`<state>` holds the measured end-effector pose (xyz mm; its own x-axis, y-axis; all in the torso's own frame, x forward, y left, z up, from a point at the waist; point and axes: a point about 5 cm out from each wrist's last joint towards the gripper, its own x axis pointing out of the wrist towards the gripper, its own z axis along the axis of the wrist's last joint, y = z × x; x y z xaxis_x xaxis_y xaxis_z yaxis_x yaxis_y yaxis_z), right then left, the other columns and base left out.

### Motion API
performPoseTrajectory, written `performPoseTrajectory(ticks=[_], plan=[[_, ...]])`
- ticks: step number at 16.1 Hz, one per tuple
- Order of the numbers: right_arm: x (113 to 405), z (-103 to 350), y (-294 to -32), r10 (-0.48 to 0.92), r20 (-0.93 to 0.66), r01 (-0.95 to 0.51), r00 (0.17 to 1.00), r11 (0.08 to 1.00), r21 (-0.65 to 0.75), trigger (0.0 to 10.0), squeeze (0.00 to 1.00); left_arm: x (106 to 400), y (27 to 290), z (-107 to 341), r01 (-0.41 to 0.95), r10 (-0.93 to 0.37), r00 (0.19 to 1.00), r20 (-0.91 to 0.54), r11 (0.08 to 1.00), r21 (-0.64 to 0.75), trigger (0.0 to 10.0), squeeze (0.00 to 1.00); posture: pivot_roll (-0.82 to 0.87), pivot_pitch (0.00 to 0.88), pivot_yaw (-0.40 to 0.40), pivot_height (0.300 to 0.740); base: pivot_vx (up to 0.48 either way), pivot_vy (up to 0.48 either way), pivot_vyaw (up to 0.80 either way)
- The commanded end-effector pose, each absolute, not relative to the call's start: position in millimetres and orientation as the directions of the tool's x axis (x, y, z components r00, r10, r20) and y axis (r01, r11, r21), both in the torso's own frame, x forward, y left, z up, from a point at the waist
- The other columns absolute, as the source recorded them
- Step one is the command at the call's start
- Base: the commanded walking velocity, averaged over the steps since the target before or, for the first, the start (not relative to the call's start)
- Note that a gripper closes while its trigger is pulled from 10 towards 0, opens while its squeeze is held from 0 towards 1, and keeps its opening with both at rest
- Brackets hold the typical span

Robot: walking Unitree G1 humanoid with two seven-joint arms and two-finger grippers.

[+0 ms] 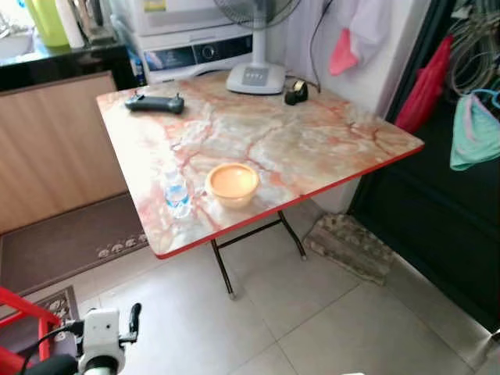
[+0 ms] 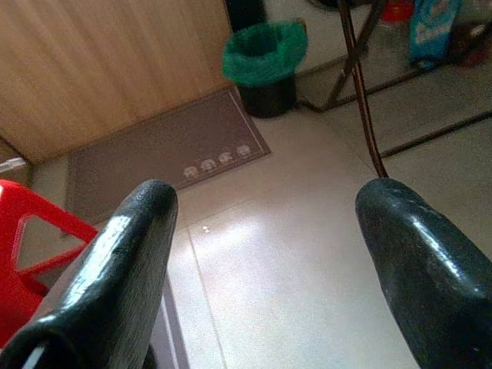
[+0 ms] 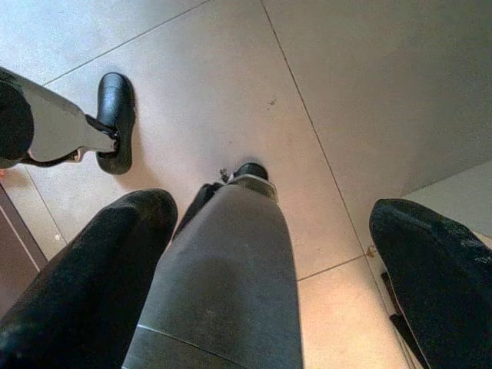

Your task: Restocking fridge

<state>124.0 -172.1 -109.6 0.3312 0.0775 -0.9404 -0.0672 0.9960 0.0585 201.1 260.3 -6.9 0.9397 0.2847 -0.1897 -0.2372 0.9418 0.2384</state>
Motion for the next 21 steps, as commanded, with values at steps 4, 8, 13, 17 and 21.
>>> performPoseTrajectory(ticks=[4, 8, 13, 17, 21], plan=[[116, -112, -165, 0.083, -0.944, -0.075, 0.319, 0.995, 0.063, 10.0, 0.00, 233, 255, 68, -0.231, 0.200, 0.970, 0.138, 0.936, 0.264, 10.0, 0.00, 0.15, 0.000, -0.023, 0.740, 0.000, 0.000, 0.00], [111, -114, -162, 0.089, -0.948, -0.096, 0.305, 0.993, 0.063, 10.0, 0.00, 254, 214, 113, -0.107, 0.044, 0.963, 0.266, 0.968, 0.227, 10.0, 0.00, 0.16, 0.000, -0.052, 0.740, 0.000, 0.000, 0.00], [112, -113, -173, 0.055, -0.942, -0.054, 0.332, 0.998, 0.039, 10.0, 0.00, 267, 167, 139, 0.011, -0.042, 0.963, 0.266, 0.993, 0.117, 10.0, 0.00, 0.16, 0.000, -0.015, 0.740, 0.000, 0.000, 0.00], [112, -112, -185, 0.016, -0.933, 0.026, 0.359, 0.999, 0.027, 10.0, 0.00, 278, 162, 149, 0.044, -0.073, 0.960, 0.271, 0.993, 0.111, 10.0, 0.00, 0.09, 0.000, 0.001, 0.740, 0.000, 0.000, 0.00], [115, -110, -187, 0.004, -0.927, 0.009, 0.375, 1.000, 0.008, 10.0, 0.00, 280, 164, 155, 0.040, -0.077, 0.963, 0.258, 0.988, 0.148, 10.0, 0.00, 0.10, 0.000, -0.017, 0.740, 0.000, 0.000, 0.00]])
